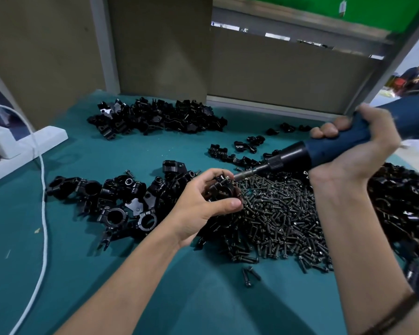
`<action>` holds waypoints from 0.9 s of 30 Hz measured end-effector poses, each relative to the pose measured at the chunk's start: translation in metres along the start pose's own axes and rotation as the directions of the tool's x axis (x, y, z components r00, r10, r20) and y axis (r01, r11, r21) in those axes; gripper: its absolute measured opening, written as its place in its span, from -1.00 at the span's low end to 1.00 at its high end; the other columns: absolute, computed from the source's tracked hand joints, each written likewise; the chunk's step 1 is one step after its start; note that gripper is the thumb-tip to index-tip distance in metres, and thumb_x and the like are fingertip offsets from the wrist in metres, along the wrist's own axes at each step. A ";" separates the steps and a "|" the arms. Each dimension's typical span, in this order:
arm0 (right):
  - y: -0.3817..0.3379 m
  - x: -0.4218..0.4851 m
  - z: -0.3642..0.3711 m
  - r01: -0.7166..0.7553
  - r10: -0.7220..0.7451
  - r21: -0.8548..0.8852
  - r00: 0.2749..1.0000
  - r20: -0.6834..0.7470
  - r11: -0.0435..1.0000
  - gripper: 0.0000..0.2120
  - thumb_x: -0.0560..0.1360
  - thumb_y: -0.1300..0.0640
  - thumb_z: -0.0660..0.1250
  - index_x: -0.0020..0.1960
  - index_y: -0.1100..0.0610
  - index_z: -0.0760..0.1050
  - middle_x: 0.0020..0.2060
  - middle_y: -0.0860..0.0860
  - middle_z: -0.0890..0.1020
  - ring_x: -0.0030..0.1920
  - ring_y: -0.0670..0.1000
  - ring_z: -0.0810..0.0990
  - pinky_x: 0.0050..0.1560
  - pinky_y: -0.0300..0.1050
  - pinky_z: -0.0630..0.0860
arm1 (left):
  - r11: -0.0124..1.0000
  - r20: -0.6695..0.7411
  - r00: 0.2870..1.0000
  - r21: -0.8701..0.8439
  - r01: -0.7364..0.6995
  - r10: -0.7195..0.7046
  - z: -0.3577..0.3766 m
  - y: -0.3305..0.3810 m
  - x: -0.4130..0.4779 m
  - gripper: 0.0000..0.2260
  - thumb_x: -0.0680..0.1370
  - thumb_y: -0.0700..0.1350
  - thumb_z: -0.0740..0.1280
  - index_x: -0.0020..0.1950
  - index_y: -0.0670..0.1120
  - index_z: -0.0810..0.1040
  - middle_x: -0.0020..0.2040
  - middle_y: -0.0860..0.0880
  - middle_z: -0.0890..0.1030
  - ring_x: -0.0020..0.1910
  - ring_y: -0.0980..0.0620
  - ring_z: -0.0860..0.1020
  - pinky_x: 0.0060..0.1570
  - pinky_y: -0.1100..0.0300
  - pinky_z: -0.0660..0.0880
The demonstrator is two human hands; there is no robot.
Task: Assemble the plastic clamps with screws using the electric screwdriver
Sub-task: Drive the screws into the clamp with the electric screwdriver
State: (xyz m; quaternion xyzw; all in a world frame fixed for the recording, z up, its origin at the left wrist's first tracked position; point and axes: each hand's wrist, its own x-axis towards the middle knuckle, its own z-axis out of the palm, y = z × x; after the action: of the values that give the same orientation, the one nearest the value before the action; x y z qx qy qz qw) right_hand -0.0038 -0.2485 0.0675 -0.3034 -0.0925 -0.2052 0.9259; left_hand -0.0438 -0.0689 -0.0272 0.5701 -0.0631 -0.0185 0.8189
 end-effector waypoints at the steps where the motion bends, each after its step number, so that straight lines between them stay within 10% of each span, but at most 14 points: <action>1: 0.000 0.004 0.018 -0.011 0.011 -0.018 1.000 0.001 1.000 -0.85 0.50 0.19 0.24 -0.24 0.11 0.35 -0.49 -0.04 0.38 -0.53 -0.07 0.36 -0.44 -0.23 0.36 | 1.000 0.007 1.000 0.001 0.000 0.000 0.000 0.000 0.000 -0.60 0.24 -0.23 0.58 0.02 0.06 0.65 0.00 -0.12 0.67 0.17 -0.32 0.59 0.21 -0.15 0.54; 12: 0.001 0.014 0.019 -0.098 0.097 -0.043 0.995 -0.022 0.994 -0.80 0.51 0.18 0.20 -0.29 0.10 0.35 -0.50 -0.04 0.37 -0.53 -0.07 0.33 -0.44 -0.24 0.32 | 0.996 0.045 0.998 0.080 0.042 -0.046 -0.002 0.000 0.000 -0.50 0.24 -0.19 0.59 0.16 -0.06 0.60 0.11 -0.16 0.65 0.17 -0.27 0.60 0.21 -0.19 0.54; 19: 0.003 0.014 0.019 -0.129 0.128 -0.034 0.991 -0.025 0.991 -0.74 0.52 0.18 0.17 -0.35 0.09 0.35 -0.51 -0.05 0.36 -0.54 -0.07 0.31 -0.45 -0.25 0.31 | 0.980 0.068 0.996 0.192 0.048 -0.062 -0.003 -0.003 0.001 -0.58 0.38 -0.32 0.54 0.17 -0.07 0.56 -0.08 0.15 0.69 -0.01 0.21 0.63 -0.02 0.34 0.55; 27: 0.006 0.016 0.018 -0.151 0.151 -0.013 0.988 -0.015 0.988 -0.77 0.51 0.18 0.16 -0.33 0.09 0.33 -0.52 -0.05 0.36 -0.54 -0.07 0.31 -0.46 -0.26 0.30 | 0.974 0.059 0.996 0.219 0.054 -0.068 -0.005 -0.004 0.000 -0.60 0.38 -0.31 0.54 0.16 -0.07 0.57 0.01 -0.06 0.69 0.11 -0.06 0.64 0.08 0.18 0.59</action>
State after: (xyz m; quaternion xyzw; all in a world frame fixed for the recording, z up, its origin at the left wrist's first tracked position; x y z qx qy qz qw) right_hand 0.0126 -0.2387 0.0837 -0.3147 -0.0614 -0.1373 0.9372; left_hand -0.0427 -0.0653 -0.0324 0.6568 -0.0745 -0.0556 0.7483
